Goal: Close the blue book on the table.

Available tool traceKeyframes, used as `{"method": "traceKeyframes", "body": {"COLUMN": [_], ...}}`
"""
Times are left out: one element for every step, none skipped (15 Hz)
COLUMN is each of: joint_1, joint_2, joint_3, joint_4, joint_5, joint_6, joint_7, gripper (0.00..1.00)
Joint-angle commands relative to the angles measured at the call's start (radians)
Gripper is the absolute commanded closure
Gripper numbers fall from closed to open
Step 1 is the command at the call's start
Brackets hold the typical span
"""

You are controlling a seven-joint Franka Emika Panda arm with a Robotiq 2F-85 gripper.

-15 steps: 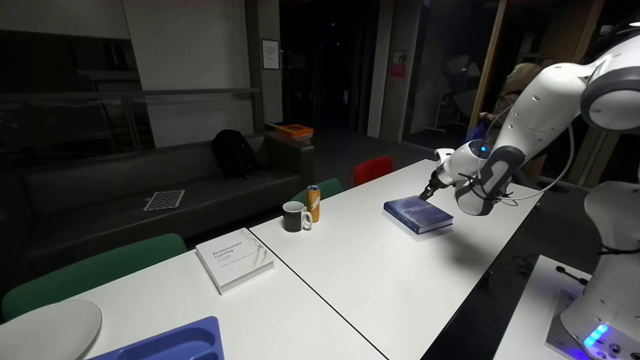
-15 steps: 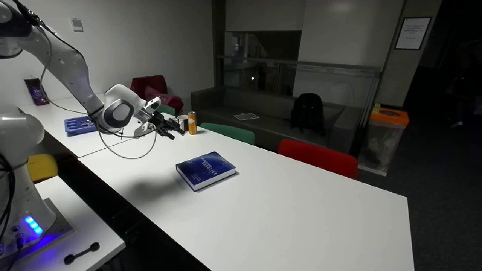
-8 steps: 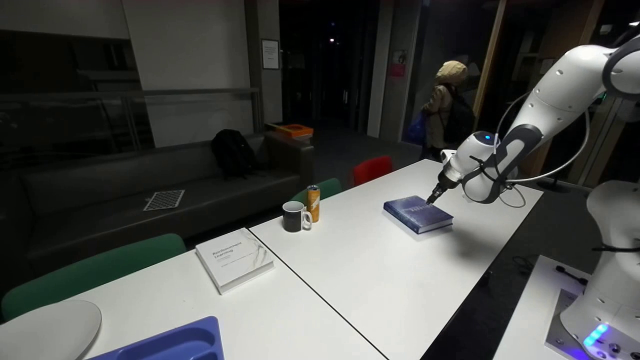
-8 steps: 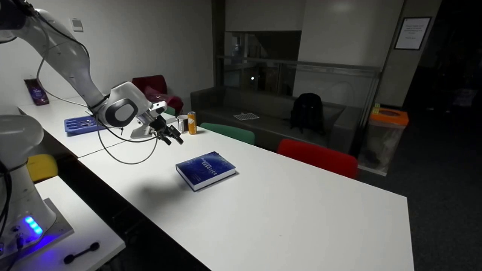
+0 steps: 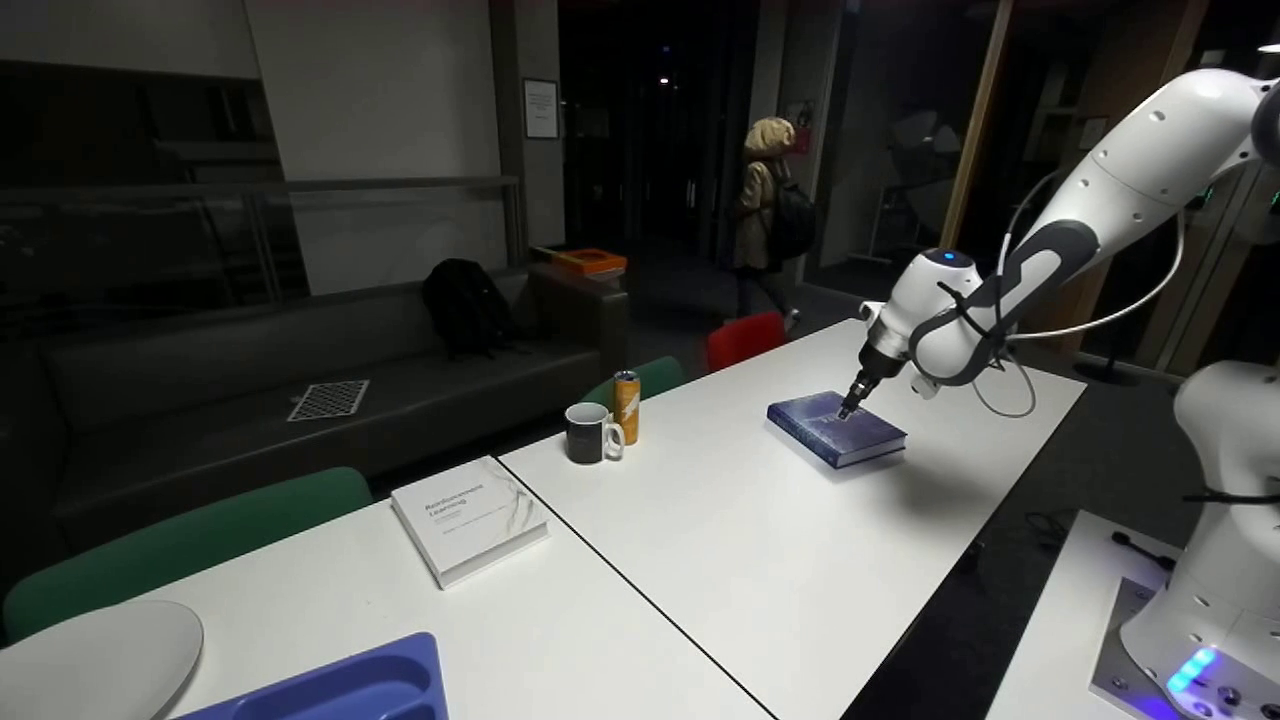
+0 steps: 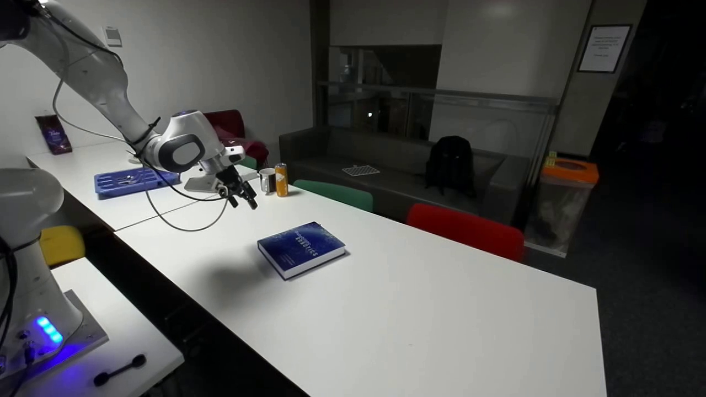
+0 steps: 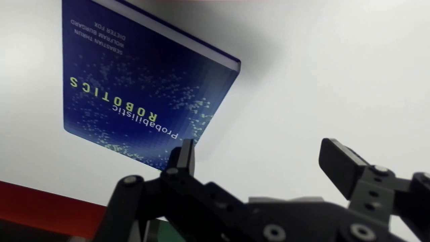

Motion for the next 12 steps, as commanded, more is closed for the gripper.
{"method": "traceKeyframes", "body": {"joint_1": [-0.032, -0.195, -0.233, -0.141, -0.180, -0.186, -0.195, -0.203, -0.213, -0.225, -0.241, -0.259], "joint_2": [-0.048, -0.069, -0.072, -0.043, -0.034, -0.023, -0.010, 0.003, 0.021, 0.043, 0.070, 0.100], "joint_3": [0.070, 0.231, 0.281, 0.221, 0.268, 0.286, 0.304, 0.320, 0.336, 0.356, 0.375, 0.395], "joint_4": [0.048, 0.061, 0.068, 0.075, 0.085, 0.096, 0.110, 0.125, 0.143, 0.163, 0.185, 0.211], "joint_5": [0.065, 0.004, 0.009, 0.146, 0.198, 0.264, 0.332, 0.399, 0.466, 0.537, 0.603, 0.666], "joint_6": [-0.090, -0.108, -0.124, -0.126, -0.135, -0.147, -0.163, -0.180, -0.200, -0.221, -0.242, -0.264], "joint_7": [-0.061, -0.008, -0.011, -0.107, -0.135, -0.181, -0.228, -0.276, -0.325, -0.376, -0.425, -0.474], "gripper": [0.00, 0.00, 0.00, 0.00, 0.00, 0.00, 0.00, 0.00, 0.00, 0.00, 0.00, 0.00]}}
